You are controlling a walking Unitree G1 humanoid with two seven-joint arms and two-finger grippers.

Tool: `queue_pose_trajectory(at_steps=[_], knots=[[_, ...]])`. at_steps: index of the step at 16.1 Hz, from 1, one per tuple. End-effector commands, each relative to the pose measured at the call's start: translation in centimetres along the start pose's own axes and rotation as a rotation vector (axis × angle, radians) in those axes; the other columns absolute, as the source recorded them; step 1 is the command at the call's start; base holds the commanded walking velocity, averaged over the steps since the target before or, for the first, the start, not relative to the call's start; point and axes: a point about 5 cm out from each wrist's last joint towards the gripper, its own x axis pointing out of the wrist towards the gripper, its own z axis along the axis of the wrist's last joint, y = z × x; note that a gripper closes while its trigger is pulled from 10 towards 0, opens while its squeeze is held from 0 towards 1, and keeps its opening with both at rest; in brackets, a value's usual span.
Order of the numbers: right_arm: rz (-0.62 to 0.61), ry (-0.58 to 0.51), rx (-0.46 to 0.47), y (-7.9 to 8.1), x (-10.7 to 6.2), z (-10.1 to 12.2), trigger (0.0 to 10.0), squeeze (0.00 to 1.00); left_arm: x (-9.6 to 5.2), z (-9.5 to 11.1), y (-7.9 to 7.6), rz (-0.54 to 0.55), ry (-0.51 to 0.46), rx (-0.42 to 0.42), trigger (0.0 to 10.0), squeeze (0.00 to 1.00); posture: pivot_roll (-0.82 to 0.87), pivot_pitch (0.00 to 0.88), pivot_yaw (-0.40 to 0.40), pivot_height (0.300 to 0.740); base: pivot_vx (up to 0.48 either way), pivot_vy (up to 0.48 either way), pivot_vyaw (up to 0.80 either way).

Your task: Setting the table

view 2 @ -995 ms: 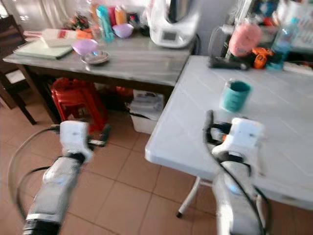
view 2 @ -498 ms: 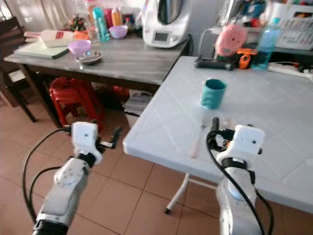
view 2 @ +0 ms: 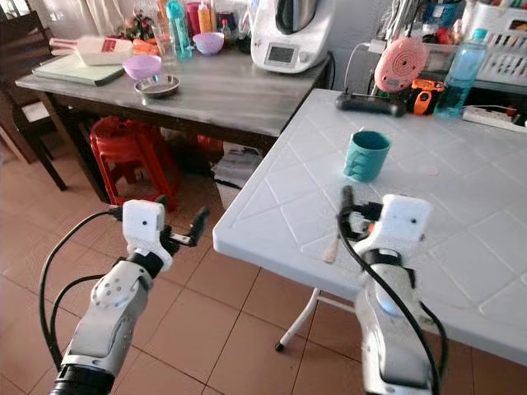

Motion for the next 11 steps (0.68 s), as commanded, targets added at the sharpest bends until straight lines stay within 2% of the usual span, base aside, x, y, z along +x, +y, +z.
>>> queue_pose_trajectory(at_steps=[1, 3, 6, 7, 8, 11], knots=[[0.047, 0.035, 0.012, 0.7, 0.6, -0.6, 10.0, 0.00, 0.0, -0.1, -0.6, -0.077, 0.016, -0.037, 10.0, 0.00, -0.03, 0.018, 0.038, 0.740, 0.000, 0.000, 0.00], [0.055, 0.058, 0.034, 1.1, 1.2, -1.2, 10.0, 0.00, -0.2, -0.2, -1.1, -0.148, 0.015, -0.038, 10.0, 0.00, -0.03, 0.018, 0.038, 0.740, 0.000, 0.000, 0.00], [0.020, 0.117, 0.059, 2.3, 2.9, -2.0, 10.0, 0.00, -1.5, -0.2, -1.8, -0.318, 0.030, -0.021, 10.0, 0.00, 0.00, 0.042, 0.038, 0.740, 0.000, 0.000, 0.00], [0.010, 0.143, 0.011, 3.0, 3.5, -2.2, 10.0, 0.00, -1.7, -0.1, -1.9, -0.340, 0.031, -0.016, 10.0, 0.00, 0.00, 0.046, 0.038, 0.740, 0.000, 0.000, 0.00], [0.003, 0.157, 0.008, 3.1, 3.7, -2.4, 10.0, 0.00, -1.8, 0.0, -1.9, -0.343, 0.031, -0.019, 10.0, 0.00, 0.00, 0.048, 0.038, 0.740, 0.000, 0.000, 0.00], [-0.031, 0.198, 0.055, 3.2, 4.9, -2.7, 10.0, 0.00, -2.1, 0.2, -2.2, -0.410, 0.030, -0.006, 10.0, 0.00, 0.00, 0.052, 0.039, 0.740, 0.000, 0.000, 0.00]])
